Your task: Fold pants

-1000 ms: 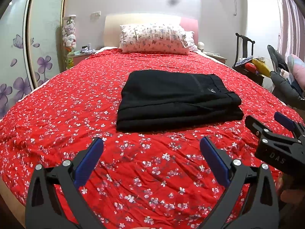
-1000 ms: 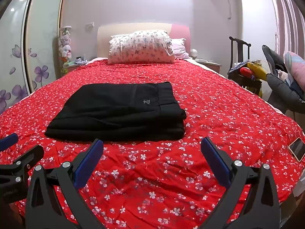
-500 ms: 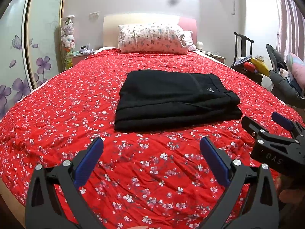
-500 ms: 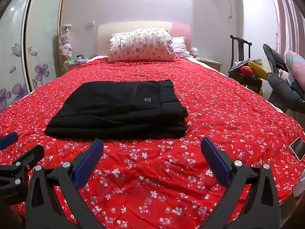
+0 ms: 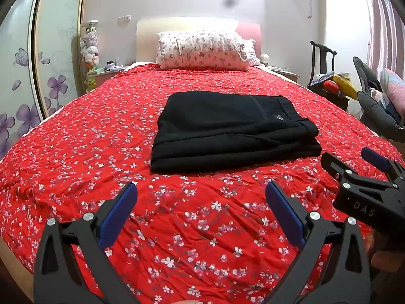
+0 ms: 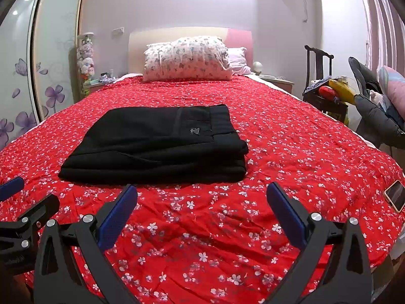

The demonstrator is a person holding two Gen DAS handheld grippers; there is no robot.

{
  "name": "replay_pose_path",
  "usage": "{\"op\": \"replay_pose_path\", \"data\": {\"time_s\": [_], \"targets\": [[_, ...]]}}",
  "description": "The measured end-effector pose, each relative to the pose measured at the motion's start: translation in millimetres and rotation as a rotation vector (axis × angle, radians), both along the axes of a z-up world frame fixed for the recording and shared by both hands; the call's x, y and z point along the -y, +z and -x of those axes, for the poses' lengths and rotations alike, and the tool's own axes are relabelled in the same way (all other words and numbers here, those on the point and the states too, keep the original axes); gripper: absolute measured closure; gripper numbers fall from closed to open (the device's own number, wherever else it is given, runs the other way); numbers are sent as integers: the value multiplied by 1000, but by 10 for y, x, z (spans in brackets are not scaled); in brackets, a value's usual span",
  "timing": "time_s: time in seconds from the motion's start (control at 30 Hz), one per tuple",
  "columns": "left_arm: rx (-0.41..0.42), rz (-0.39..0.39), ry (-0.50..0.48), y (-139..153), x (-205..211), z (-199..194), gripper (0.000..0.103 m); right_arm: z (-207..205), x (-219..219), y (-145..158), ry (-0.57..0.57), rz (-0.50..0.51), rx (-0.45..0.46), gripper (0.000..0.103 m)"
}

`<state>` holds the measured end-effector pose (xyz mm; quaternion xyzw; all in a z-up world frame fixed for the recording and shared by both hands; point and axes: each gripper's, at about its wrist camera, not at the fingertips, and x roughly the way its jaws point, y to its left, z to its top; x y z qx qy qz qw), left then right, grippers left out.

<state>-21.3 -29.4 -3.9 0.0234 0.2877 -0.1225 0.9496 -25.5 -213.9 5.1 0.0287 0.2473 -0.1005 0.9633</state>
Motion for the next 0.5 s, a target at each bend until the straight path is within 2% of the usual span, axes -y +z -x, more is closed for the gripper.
{"op": "replay_pose_path", "data": {"time_s": [0.5], "targets": [[0,2,-1,3,-2,2,2,3,0,-3,1,-1,-1,1]]}}
